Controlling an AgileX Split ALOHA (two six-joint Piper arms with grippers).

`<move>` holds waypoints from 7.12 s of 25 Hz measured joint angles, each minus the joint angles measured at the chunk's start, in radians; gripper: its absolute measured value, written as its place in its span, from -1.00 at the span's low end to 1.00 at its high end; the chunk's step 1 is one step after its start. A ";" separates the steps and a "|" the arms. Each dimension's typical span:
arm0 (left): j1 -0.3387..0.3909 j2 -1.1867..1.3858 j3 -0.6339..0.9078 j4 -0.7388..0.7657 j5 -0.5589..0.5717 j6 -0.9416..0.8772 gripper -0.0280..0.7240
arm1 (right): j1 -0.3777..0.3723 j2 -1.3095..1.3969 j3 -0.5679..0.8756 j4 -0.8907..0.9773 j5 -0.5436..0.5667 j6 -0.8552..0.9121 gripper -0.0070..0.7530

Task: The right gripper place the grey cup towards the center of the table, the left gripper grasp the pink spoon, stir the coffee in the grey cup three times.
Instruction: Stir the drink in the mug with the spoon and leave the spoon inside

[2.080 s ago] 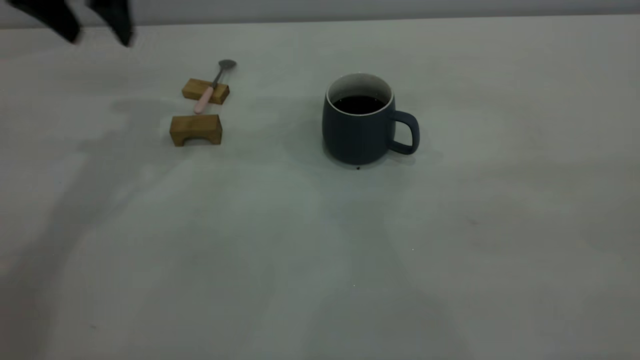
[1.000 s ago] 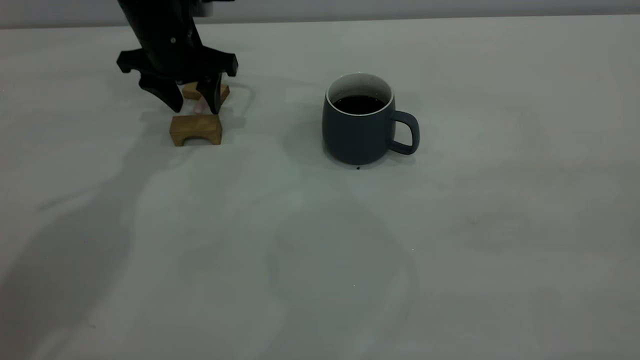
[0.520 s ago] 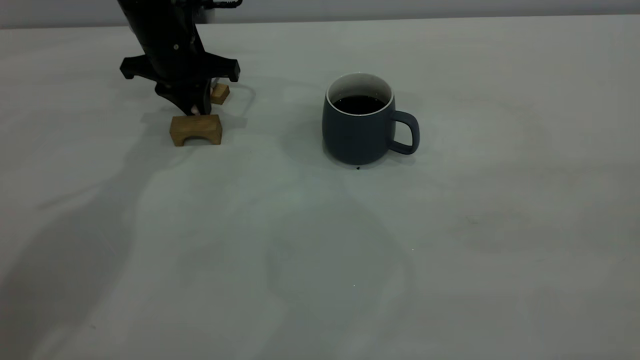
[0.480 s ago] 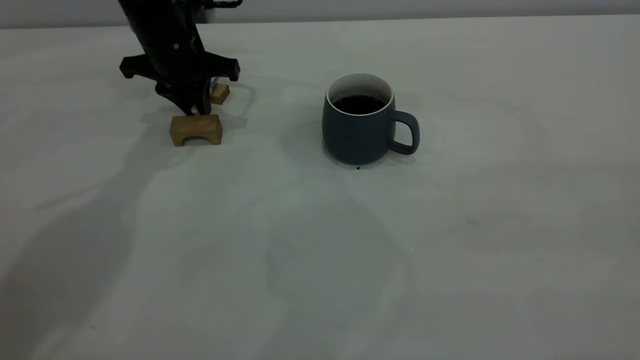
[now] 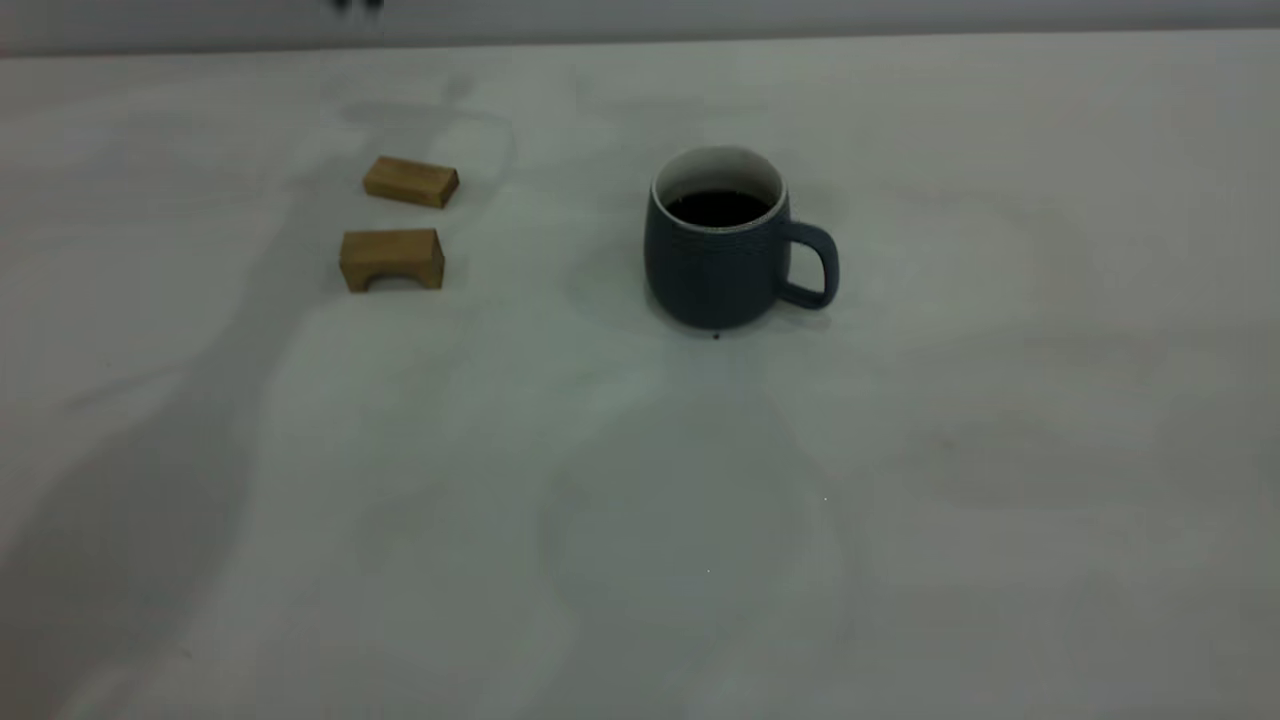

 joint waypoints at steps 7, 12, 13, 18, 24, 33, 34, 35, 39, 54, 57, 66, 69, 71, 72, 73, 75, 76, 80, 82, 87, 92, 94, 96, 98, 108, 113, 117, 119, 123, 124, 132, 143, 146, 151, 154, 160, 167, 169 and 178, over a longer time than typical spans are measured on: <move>-0.012 -0.011 0.000 -0.369 0.000 -0.281 -0.47 | 0.000 0.000 0.000 0.000 0.000 0.000 -0.36; -0.074 -0.010 0.015 -0.471 0.000 -0.506 -0.47 | 0.000 0.000 0.000 0.000 0.000 0.000 -0.36; -0.086 -0.010 0.016 -0.485 0.000 -0.559 -0.47 | 0.000 0.000 0.000 0.000 0.000 0.000 -0.36; -0.151 -0.010 0.018 -0.539 0.000 -0.929 -0.47 | 0.000 0.000 0.000 0.000 0.000 0.000 -0.36; -0.150 -0.010 0.019 -0.667 0.000 -1.313 -0.47 | 0.000 0.000 0.000 0.000 0.000 0.000 -0.36; -0.144 0.030 0.019 -0.951 0.000 -1.449 -0.47 | 0.000 0.000 0.000 0.000 0.000 0.000 -0.36; -0.144 0.042 0.019 -0.957 0.000 -1.449 -0.47 | 0.000 0.000 0.000 0.000 0.000 0.000 -0.36; -0.143 0.054 0.019 -0.958 0.000 -1.449 -0.47 | 0.000 0.000 0.000 0.000 0.000 0.000 -0.36; -0.142 0.094 0.019 -0.961 0.000 -1.452 -0.47 | 0.000 0.000 0.000 0.000 0.000 0.000 -0.36; -0.141 0.186 0.019 -0.852 0.000 -1.454 -0.47 | 0.000 0.000 0.000 0.000 0.000 0.000 -0.36; -0.141 0.209 0.019 -0.836 0.000 -1.376 -0.47 | 0.000 0.000 0.000 0.000 0.000 0.000 -0.36; -0.141 0.277 0.019 -1.068 0.000 -1.198 -0.47 | 0.000 0.000 0.000 0.000 0.000 0.000 -0.36; -0.141 0.283 0.019 -1.075 0.000 -1.297 -0.47 | 0.000 0.000 0.000 0.000 0.000 0.000 -0.36; -0.141 0.284 0.019 -1.050 0.000 -1.397 -0.47 | 0.000 0.000 0.000 0.000 0.000 0.000 -0.36; -0.141 0.284 0.014 -1.025 0.000 -1.447 -0.47 | 0.000 0.000 0.000 0.000 0.000 0.000 -0.36; -0.141 0.285 0.003 -0.991 0.000 -1.487 -0.47 | 0.000 0.000 0.000 0.000 0.000 0.000 -0.36; -0.140 0.285 -0.030 -0.917 0.000 -1.561 -0.47 | 0.000 0.000 0.000 0.000 0.000 0.000 -0.36; -0.140 0.285 -0.053 -0.877 0.000 -1.579 -0.47 | 0.000 0.000 0.000 0.000 0.000 0.000 -0.36; -0.140 0.285 -0.137 -0.767 0.000 -1.557 -0.47 | 0.000 0.000 0.000 0.000 0.000 0.000 -0.36; -0.140 0.285 -0.150 -0.761 0.000 -1.465 -0.47 | 0.000 0.000 0.000 0.000 0.000 0.000 -0.36; -0.140 0.296 -0.150 -0.845 0.001 -1.276 -0.47 | 0.000 0.000 0.000 0.000 0.000 0.000 -0.36; -0.140 0.334 -0.150 -1.003 0.001 -1.250 -0.47 | 0.000 0.000 0.000 0.000 0.000 0.000 -0.36; -0.140 0.342 -0.150 -1.017 0.001 -1.299 -0.47 | 0.000 0.000 0.000 0.000 0.000 0.000 -0.36; -0.140 0.343 -0.150 -1.017 0.001 -1.395 -0.47 | 0.000 0.000 0.000 0.000 0.000 0.000 -0.36; -0.140 0.343 -0.150 -1.011 0.001 -1.496 -0.47 | 0.000 0.000 0.000 0.000 0.000 0.000 -0.36; -0.140 0.343 -0.212 -0.809 0.001 -1.778 -0.47 | 0.000 0.000 0.000 0.000 0.000 0.000 -0.36; -0.140 0.343 -0.276 -0.712 0.001 -1.671 -0.47 | 0.000 0.000 0.000 0.000 0.000 0.000 -0.36; -0.140 0.344 -0.279 -0.726 0.001 -1.542 -0.47 | 0.000 0.000 0.000 0.000 0.000 0.000 -0.36; -0.142 0.344 -0.279 -0.744 0.001 -1.488 -0.47 | 0.000 0.000 0.000 0.000 0.000 0.000 -0.36; -0.151 0.344 -0.279 -0.822 0.001 -1.426 -0.47 | 0.000 0.000 0.000 0.000 0.000 0.000 -0.36; -0.155 0.344 -0.279 -0.849 0.001 -1.423 -0.47 | 0.000 0.000 0.000 0.000 0.000 0.000 -0.36; -0.172 0.344 -0.279 -0.902 0.001 -1.609 -0.47 | 0.000 0.000 0.000 0.000 0.000 0.000 -0.36; -0.175 0.344 -0.279 -0.713 0.001 -1.890 -0.47 | 0.000 0.000 0.000 0.000 0.000 0.000 -0.36; -0.175 0.344 -0.279 -0.671 0.001 -1.892 -0.47 | 0.000 0.000 0.000 0.000 0.000 0.000 -0.36; -0.178 0.344 -0.279 -0.645 0.001 -1.845 -0.47 | 0.000 0.000 0.000 0.000 0.000 0.000 -0.36; -0.178 0.344 -0.279 -0.637 0.001 -1.805 -0.47 | 0.000 0.000 0.000 0.000 0.000 0.000 -0.36; -0.192 0.344 -0.279 -0.628 0.001 -1.812 -0.45 | 0.000 0.000 0.000 0.000 0.000 0.000 -0.36; -0.201 0.344 -0.279 -0.625 0.001 -1.776 -0.09 | 0.000 0.000 0.000 0.000 0.000 0.000 -0.36; -0.201 0.344 -0.290 -0.624 0.001 -1.700 -0.05 | 0.000 0.000 0.000 0.000 0.000 0.000 -0.36; -0.206 0.319 -0.359 -0.510 0.001 -0.821 -0.03 | 0.000 0.000 0.000 0.000 0.000 0.000 -0.36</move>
